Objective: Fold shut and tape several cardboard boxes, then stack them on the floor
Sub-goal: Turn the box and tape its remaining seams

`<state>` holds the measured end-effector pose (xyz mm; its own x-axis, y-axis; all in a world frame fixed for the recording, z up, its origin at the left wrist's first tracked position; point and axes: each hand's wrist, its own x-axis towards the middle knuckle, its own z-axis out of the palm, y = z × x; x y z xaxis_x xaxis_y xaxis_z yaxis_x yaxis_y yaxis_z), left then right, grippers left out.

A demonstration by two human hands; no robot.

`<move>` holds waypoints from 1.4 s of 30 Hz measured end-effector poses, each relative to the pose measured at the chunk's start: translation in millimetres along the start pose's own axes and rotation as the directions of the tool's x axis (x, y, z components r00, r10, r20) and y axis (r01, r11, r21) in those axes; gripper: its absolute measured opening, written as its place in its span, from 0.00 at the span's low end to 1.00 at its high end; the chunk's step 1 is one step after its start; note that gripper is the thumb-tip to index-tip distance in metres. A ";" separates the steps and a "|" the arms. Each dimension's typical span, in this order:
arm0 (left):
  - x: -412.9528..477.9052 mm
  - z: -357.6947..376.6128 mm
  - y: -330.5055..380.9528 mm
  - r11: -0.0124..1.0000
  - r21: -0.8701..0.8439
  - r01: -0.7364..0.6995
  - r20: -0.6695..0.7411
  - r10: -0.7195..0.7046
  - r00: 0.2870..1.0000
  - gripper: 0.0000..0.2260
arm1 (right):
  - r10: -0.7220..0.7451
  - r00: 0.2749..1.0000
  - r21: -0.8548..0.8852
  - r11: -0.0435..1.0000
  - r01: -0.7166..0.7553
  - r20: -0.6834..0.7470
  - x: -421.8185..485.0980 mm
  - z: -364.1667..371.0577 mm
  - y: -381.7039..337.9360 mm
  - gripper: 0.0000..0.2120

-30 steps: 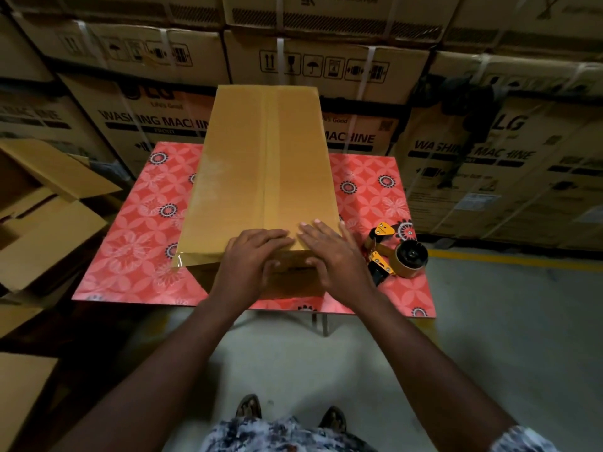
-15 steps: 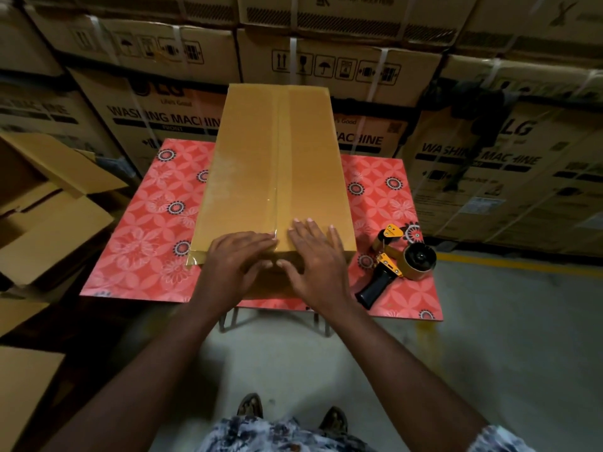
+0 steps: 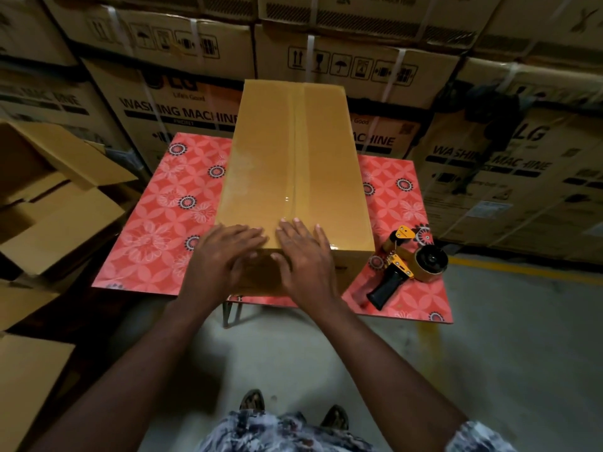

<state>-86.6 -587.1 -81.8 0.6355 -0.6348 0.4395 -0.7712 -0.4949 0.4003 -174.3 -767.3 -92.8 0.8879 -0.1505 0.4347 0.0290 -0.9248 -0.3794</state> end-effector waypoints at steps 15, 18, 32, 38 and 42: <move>-2.8 2.3 -11.3 0.993 -0.118 -0.010 0.013 0.011 1.000 0.17 | 0.053 0.998 0.001 0.999 -0.053 -0.028 2.5 10.4 -12.4 0.24; -1.2 -0.7 -16.3 0.988 -0.155 -0.014 -0.041 0.008 0.999 0.15 | 0.088 0.993 0.009 0.996 -0.088 -0.080 4.3 15.3 -19.5 0.22; -19.0 -7.0 -45.3 0.955 -0.289 0.063 -0.008 -0.068 0.998 0.23 | 0.026 0.997 -0.006 1.000 -0.026 -0.072 8.9 34.3 -44.6 0.24; -28.9 -4.9 -38.5 0.891 -0.409 0.195 -0.055 -0.237 0.970 0.26 | 0.056 0.992 0.058 0.997 -0.050 -0.110 16.3 40.7 -61.6 0.19; -43.3 0.7 -39.5 0.839 -0.459 0.293 0.001 -0.329 0.944 0.25 | 0.033 0.992 0.009 0.999 -0.032 -0.121 10.6 48.5 -60.4 0.24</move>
<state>-83.7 -540.5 -117.2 0.8540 -0.4369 0.2824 -0.4439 -0.3289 0.8335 -144.4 -696.1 -104.9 0.8261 -0.2224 0.5178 0.0046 -0.9161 -0.4008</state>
